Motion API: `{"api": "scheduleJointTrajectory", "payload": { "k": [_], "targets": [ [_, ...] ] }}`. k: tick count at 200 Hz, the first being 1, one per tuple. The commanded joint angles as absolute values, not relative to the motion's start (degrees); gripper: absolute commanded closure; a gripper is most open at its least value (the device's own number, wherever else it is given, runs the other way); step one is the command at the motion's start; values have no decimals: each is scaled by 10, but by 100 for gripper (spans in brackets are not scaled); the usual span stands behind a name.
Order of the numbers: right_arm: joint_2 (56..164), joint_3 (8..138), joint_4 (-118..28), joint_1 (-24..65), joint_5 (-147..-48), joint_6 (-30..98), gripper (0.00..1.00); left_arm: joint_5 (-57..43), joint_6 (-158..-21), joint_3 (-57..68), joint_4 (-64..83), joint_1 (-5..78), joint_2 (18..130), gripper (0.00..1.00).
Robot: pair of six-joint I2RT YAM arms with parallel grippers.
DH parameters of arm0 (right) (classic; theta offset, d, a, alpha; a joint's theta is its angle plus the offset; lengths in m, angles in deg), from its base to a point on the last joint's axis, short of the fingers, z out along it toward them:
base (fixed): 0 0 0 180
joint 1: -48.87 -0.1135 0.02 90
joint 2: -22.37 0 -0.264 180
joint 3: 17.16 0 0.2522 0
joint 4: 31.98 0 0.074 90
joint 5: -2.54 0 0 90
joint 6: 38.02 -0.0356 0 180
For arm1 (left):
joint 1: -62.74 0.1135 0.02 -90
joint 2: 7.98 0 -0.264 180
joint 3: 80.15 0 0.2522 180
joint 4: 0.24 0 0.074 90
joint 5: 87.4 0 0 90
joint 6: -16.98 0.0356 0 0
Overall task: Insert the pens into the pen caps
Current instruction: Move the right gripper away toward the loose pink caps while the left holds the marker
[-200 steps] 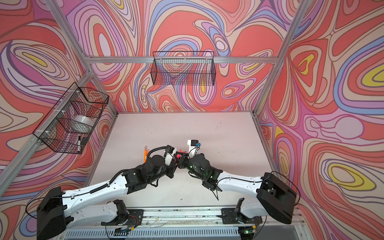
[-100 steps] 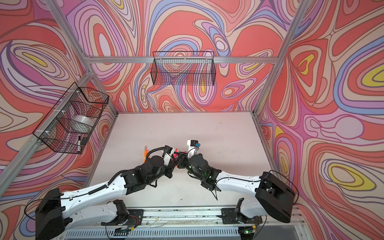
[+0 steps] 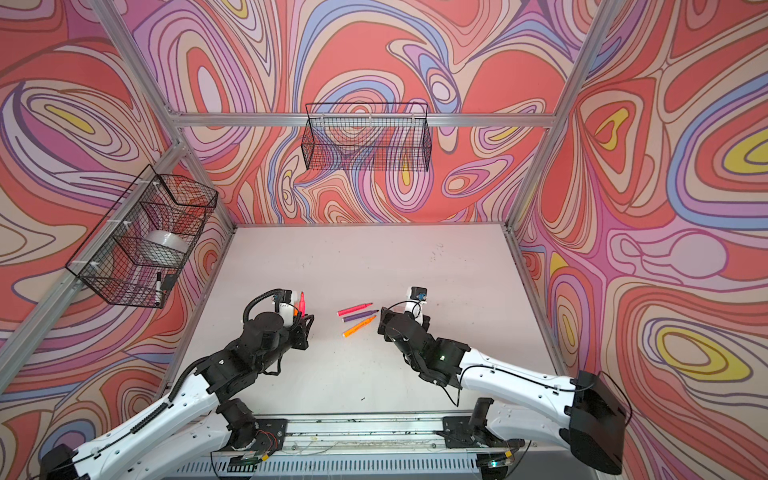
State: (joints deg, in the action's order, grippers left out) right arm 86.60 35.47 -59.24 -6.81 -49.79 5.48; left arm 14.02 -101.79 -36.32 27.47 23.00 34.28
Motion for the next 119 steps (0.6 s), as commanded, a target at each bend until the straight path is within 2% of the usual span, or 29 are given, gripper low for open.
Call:
{"api": "scheduleJointTrajectory", "payload": {
  "k": [1, 19, 55, 79, 98, 111, 119],
  "targets": [
    [888, 375, -693, -29, -460, 75, 11, 133, -1101, -363, 352, 232, 328, 100],
    [905, 373, -682, 27, -523, 97, 11, 64, -1129, -355, 349, 232, 348, 100],
    [944, 361, -646, 70, -608, 130, 11, -71, -1120, -216, 394, 232, 462, 100],
    [976, 362, -637, 73, -637, 134, 14, -65, -1099, -191, 365, 232, 516, 100],
    [998, 362, -632, 73, -651, 136, 16, -62, -1096, -263, 248, 229, 522, 100],
    [1012, 361, -626, 74, -658, 137, 16, -89, -1071, -285, 208, 221, 528, 100],
    [1021, 360, -620, 75, -664, 139, 16, -62, -1039, -288, 207, 197, 531, 100]
  ]
}}
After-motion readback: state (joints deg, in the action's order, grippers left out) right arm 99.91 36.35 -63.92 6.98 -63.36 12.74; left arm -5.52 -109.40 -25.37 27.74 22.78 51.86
